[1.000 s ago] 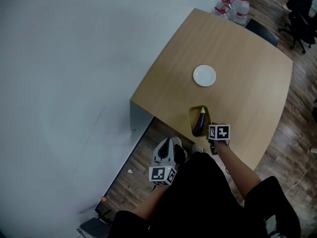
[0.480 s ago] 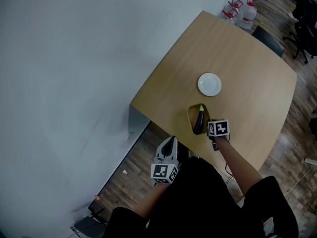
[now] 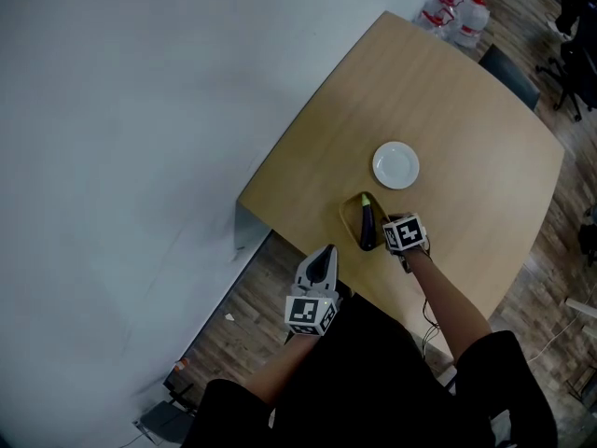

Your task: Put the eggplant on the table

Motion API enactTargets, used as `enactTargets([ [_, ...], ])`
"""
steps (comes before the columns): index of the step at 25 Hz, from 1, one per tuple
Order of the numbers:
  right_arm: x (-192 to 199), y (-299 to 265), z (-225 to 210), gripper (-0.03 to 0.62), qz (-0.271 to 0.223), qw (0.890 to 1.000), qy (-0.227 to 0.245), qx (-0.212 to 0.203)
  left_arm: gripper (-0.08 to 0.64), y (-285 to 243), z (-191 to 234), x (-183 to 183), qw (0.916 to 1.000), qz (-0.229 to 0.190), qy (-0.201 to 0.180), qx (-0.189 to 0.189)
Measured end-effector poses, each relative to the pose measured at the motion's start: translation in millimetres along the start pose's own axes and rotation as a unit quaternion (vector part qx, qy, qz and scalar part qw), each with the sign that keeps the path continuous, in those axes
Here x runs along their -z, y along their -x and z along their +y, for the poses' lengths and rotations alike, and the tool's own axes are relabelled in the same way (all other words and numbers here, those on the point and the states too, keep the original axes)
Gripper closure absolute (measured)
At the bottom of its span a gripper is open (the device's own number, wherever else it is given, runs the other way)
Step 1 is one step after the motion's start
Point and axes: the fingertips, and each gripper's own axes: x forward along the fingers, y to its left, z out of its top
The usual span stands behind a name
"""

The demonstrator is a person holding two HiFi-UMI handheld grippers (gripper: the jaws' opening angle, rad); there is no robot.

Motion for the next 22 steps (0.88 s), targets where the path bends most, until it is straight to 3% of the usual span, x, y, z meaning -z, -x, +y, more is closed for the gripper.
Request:
enactTargets([
  [7,-17,-15,-6,0.509,0.014,0.998,0.052,-0.022,0.545,-17,-3,4,0.9995,0.014,0.014,0.026],
  [22,-34,-46,-26,0.518,0.047,0.98,0.184,-0.058,0.546,-31,20,2,0.9995,0.011,0.028,0.007],
])
